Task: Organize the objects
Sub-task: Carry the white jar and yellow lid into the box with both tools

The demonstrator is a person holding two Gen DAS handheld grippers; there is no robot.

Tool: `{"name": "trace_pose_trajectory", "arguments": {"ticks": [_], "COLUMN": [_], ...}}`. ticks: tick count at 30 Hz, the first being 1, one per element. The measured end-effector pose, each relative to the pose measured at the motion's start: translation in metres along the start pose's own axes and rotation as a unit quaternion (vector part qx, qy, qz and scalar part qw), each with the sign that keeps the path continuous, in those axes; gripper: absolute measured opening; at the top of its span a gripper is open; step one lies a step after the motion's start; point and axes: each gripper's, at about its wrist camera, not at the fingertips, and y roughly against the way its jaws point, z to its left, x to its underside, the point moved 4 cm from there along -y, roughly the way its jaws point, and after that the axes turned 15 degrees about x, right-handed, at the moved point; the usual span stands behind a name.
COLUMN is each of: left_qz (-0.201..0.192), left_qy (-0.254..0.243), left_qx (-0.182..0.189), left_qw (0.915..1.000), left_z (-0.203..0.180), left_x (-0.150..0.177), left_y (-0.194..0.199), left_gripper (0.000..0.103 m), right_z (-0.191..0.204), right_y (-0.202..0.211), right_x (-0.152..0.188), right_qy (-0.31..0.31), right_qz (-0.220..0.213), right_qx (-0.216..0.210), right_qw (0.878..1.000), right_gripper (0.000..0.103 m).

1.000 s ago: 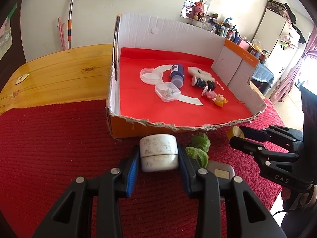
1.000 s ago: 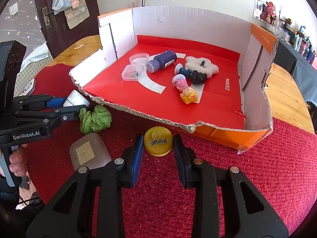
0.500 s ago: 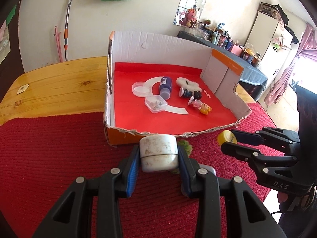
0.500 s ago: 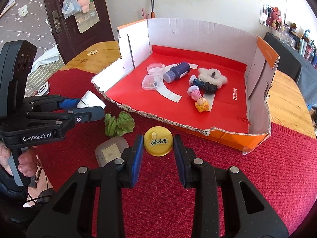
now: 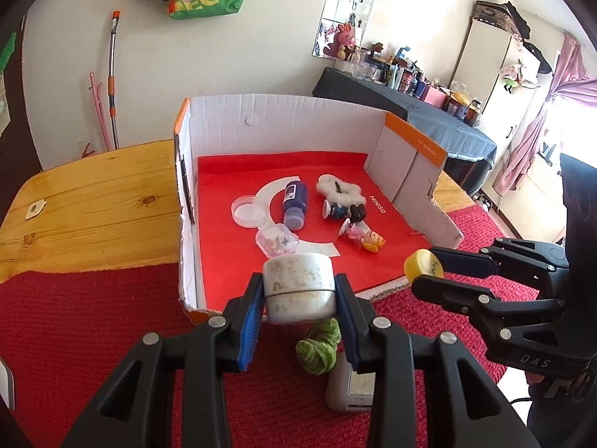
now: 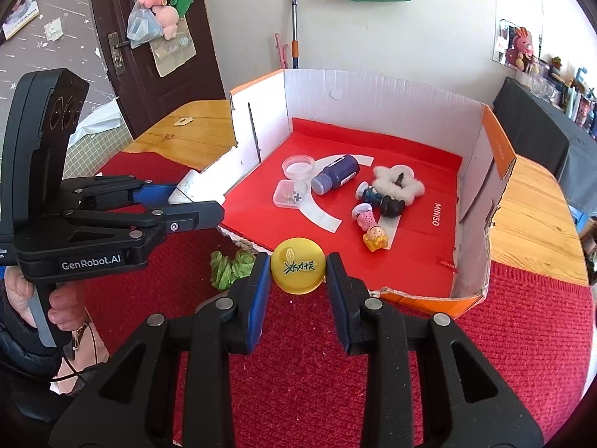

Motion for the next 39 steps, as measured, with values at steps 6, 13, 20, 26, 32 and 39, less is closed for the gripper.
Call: {"name": "trace_pose_trajectory", "arguments": {"ticks": [6, 13, 20, 26, 32, 39], "left_qz": [0.013, 0.045, 0.094, 0.117, 0.122, 0.123], "left_qy": [-0.01, -0.011, -0.003, -0.003, 0.003, 0.005], "left_qx": [0.001, 0.007, 0.015, 0.022, 0.022, 0.022], "left_qw": [0.9999, 0.9989, 0.9955, 0.9928, 0.9923, 0.9922], "left_z": [-0.001, 0.006, 0.017, 0.022, 0.029, 0.03], "left_x": [-0.013, -0.021, -0.013, -0.007, -0.008, -0.011], "left_y": [-0.014, -0.031, -0.053, -0.065, -0.071, -0.074], "left_gripper": [0.039, 0.039, 0.039, 0.039, 0.039, 0.039], "right_z": [-0.007, -0.014, -0.016, -0.018, -0.017, -0.015], "right_y": [-0.006, -0.023, -0.042, -0.056, -0.063, -0.071], "right_x": [-0.01, -0.015, -0.014, -0.011, -0.012, -0.012], "right_qy": [0.004, 0.007, 0.01, 0.01, 0.012, 0.015], "right_qz": [0.003, 0.025, 0.049, 0.068, 0.078, 0.091], "right_qx": [0.006, 0.006, 0.004, -0.001, -0.006, -0.008], "right_qw": [1.0, 1.0, 0.999, 0.998, 0.997, 0.996], "right_gripper": [0.029, 0.029, 0.029, 0.029, 0.029, 0.029]}}
